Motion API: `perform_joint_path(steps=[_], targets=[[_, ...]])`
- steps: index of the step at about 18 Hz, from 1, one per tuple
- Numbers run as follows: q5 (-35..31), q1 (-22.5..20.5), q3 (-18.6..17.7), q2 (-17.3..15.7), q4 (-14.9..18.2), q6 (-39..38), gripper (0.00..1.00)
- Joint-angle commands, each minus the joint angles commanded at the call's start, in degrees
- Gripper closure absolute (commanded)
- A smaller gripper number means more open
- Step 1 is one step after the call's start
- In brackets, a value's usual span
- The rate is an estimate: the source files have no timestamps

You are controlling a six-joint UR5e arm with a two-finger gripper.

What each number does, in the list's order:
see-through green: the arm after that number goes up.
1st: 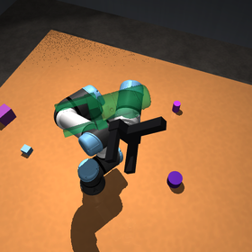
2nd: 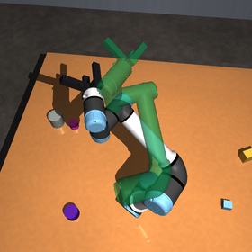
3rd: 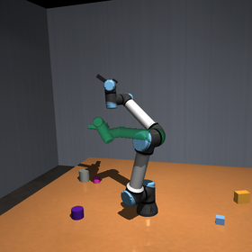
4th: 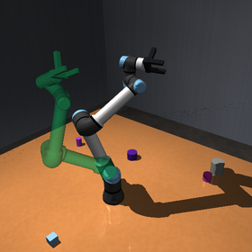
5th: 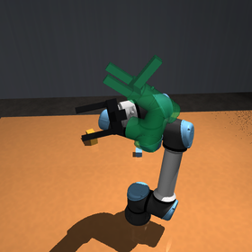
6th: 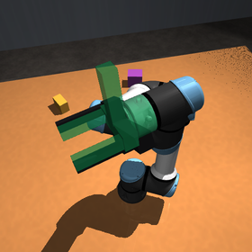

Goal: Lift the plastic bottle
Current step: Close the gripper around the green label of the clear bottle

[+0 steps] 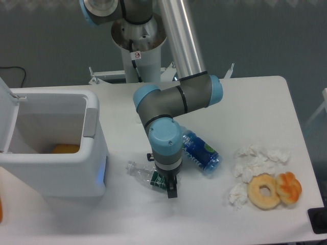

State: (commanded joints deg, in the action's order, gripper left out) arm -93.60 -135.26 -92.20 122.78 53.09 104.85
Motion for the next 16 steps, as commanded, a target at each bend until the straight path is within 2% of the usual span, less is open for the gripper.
perform_joint_path(steps=[6, 10, 16], targets=[[-0.2, 0.5, -0.1, 0.1, -0.1, -0.1, 0.01], [-0.6, 0.5, -0.1, 0.2, -0.1, -1.1, 0.14], [-0.5, 0.5, -0.1, 0.2, -0.1, -1.8, 0.19]])
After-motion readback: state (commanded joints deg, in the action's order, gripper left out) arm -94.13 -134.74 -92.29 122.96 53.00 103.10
